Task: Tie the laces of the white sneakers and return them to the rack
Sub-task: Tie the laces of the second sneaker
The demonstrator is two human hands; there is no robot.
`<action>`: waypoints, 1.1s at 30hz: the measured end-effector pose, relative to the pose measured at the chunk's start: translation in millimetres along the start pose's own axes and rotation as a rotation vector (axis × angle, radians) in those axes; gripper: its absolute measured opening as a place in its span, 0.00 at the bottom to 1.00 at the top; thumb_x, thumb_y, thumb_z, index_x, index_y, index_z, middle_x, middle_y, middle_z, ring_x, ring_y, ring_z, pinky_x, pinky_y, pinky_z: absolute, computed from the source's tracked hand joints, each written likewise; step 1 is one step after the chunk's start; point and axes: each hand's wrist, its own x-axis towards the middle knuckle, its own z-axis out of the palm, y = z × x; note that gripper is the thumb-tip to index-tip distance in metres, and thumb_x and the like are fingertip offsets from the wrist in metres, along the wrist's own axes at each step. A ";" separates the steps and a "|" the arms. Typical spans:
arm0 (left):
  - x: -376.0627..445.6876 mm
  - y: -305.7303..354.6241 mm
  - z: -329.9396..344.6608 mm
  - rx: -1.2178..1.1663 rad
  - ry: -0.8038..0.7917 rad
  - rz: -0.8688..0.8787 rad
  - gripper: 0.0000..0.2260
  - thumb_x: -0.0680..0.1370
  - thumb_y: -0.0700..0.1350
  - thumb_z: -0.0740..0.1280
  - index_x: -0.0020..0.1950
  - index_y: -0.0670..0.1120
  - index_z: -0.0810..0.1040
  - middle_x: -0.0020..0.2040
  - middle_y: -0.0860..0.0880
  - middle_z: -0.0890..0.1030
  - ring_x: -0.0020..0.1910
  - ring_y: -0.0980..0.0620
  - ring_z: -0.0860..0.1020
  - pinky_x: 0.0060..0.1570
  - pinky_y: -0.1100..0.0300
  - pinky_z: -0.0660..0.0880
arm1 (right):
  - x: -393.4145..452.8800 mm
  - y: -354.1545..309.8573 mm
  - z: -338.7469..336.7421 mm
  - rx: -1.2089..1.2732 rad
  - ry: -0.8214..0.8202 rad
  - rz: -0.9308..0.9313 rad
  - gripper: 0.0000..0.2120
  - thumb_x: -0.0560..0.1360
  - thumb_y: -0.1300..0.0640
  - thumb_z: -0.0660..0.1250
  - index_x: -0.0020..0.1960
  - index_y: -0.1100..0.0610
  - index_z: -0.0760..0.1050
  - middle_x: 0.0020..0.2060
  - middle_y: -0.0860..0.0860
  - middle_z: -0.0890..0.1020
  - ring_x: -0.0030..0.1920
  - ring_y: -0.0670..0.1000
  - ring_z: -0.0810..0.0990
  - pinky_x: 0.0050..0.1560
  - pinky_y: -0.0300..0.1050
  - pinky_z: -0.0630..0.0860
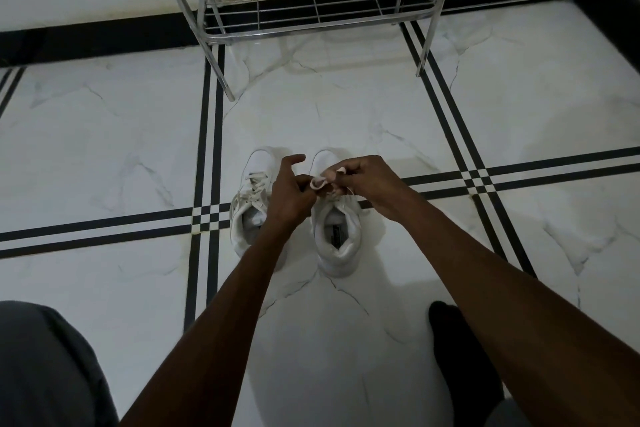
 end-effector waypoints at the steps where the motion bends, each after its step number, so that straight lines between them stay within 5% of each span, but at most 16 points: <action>1: 0.4 -0.8 -1.2 0.011 0.002 0.011 0.24 0.77 0.37 0.69 0.70 0.49 0.68 0.49 0.42 0.86 0.51 0.39 0.85 0.43 0.41 0.84 | -1.1 -2.3 -4.4 -0.116 -0.027 -0.043 0.07 0.72 0.58 0.76 0.49 0.58 0.86 0.41 0.56 0.88 0.42 0.53 0.86 0.50 0.46 0.84; 4: -0.3 1.9 0.3 0.041 0.031 0.061 0.16 0.79 0.38 0.69 0.66 0.46 0.74 0.48 0.45 0.88 0.48 0.46 0.86 0.33 0.58 0.82 | 1.9 -10.8 -8.4 -0.541 -0.007 -0.193 0.06 0.68 0.60 0.79 0.44 0.54 0.87 0.35 0.48 0.85 0.35 0.49 0.85 0.40 0.39 0.81; 9: -3.3 3.5 -0.2 -0.093 -0.013 0.017 0.13 0.83 0.42 0.63 0.68 0.49 0.76 0.53 0.48 0.87 0.50 0.51 0.86 0.40 0.54 0.84 | 5.6 -8.3 4.8 -0.780 0.200 -0.327 0.02 0.67 0.56 0.78 0.40 0.50 0.86 0.38 0.49 0.85 0.39 0.50 0.83 0.40 0.47 0.82; 13: 1.2 2.8 -0.8 -0.083 -0.113 0.080 0.21 0.81 0.32 0.58 0.71 0.47 0.74 0.58 0.48 0.86 0.48 0.55 0.85 0.44 0.58 0.79 | 0.4 -1.1 9.0 -0.599 0.288 -0.338 0.03 0.68 0.61 0.75 0.38 0.54 0.84 0.35 0.48 0.85 0.36 0.47 0.83 0.39 0.47 0.82; 16: 3.4 2.7 1.3 -0.076 -0.171 0.072 0.25 0.78 0.27 0.57 0.72 0.44 0.74 0.59 0.44 0.84 0.50 0.51 0.85 0.44 0.59 0.80 | -1.0 -2.8 7.4 -0.427 0.295 -0.274 0.02 0.67 0.62 0.77 0.39 0.56 0.85 0.33 0.47 0.85 0.31 0.42 0.82 0.36 0.37 0.79; 20: 9.1 3.4 5.8 0.105 -0.080 0.112 0.13 0.80 0.36 0.66 0.60 0.46 0.84 0.54 0.46 0.86 0.51 0.47 0.86 0.51 0.44 0.84 | -7.3 -5.9 -0.6 -0.280 0.273 -0.175 0.07 0.66 0.59 0.80 0.42 0.59 0.86 0.35 0.51 0.87 0.27 0.47 0.83 0.29 0.33 0.76; 23: 13.5 1.5 6.3 0.243 -0.006 0.153 0.09 0.78 0.39 0.69 0.53 0.48 0.87 0.47 0.50 0.86 0.50 0.48 0.85 0.47 0.41 0.84 | -9.9 -4.0 -8.1 -0.233 0.239 -0.088 0.08 0.65 0.58 0.81 0.43 0.58 0.86 0.35 0.52 0.86 0.29 0.48 0.84 0.29 0.35 0.77; 27: 13.1 1.0 -0.8 0.445 0.092 0.273 0.09 0.76 0.39 0.70 0.49 0.50 0.88 0.42 0.53 0.86 0.50 0.48 0.83 0.52 0.43 0.80 | -14.7 4.0 -24.9 -0.096 0.200 0.078 0.11 0.63 0.54 0.83 0.42 0.56 0.86 0.41 0.54 0.88 0.44 0.49 0.87 0.43 0.42 0.83; 33: 10.5 -18.3 -23.8 0.755 0.200 0.209 0.07 0.76 0.46 0.69 0.48 0.56 0.86 0.45 0.53 0.86 0.57 0.47 0.76 0.61 0.38 0.67 | -24.1 26.3 -50.4 -0.036 0.290 0.374 0.13 0.67 0.54 0.79 0.47 0.61 0.85 0.46 0.57 0.87 0.43 0.48 0.82 0.48 0.44 0.80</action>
